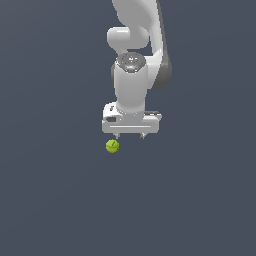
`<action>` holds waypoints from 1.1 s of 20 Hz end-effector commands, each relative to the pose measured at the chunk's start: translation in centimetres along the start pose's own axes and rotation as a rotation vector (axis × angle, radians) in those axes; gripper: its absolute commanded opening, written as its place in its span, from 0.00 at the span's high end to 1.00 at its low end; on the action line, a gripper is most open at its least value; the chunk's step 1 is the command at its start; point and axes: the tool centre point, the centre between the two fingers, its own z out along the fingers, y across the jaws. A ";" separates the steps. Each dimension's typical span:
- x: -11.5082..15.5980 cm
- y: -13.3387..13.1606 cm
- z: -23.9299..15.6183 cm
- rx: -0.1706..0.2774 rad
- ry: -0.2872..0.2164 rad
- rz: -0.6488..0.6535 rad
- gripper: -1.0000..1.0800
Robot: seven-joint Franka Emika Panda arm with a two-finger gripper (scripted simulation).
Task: Pick up the object and move it to a goal position.
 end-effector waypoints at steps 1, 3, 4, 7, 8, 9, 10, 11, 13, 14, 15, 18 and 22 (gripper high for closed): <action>0.0 0.0 0.0 0.000 0.000 0.000 0.04; 0.0 0.1 0.0 -0.001 -0.001 -0.002 0.04; -0.1 0.2 -0.1 -0.002 -0.002 -0.004 0.04; -0.3 0.8 -0.3 -0.006 -0.007 -0.016 0.04; -0.4 1.0 -0.4 -0.008 -0.009 -0.021 0.04; -0.4 1.1 -0.5 -0.009 -0.010 -0.025 0.04; -0.5 1.1 -0.7 -0.010 -0.011 -0.028 0.04; -0.5 1.1 -0.8 -0.010 -0.011 -0.031 0.04; -0.4 1.0 -0.8 -0.010 -0.011 -0.032 0.04; -0.4 1.1 -0.7 -0.010 -0.011 -0.030 0.04; -0.5 1.1 -0.6 -0.010 -0.011 -0.027 0.04; -0.7 1.8 0.3 -0.009 -0.013 -0.011 0.04; -1.4 3.4 2.3 -0.007 -0.019 0.028 0.04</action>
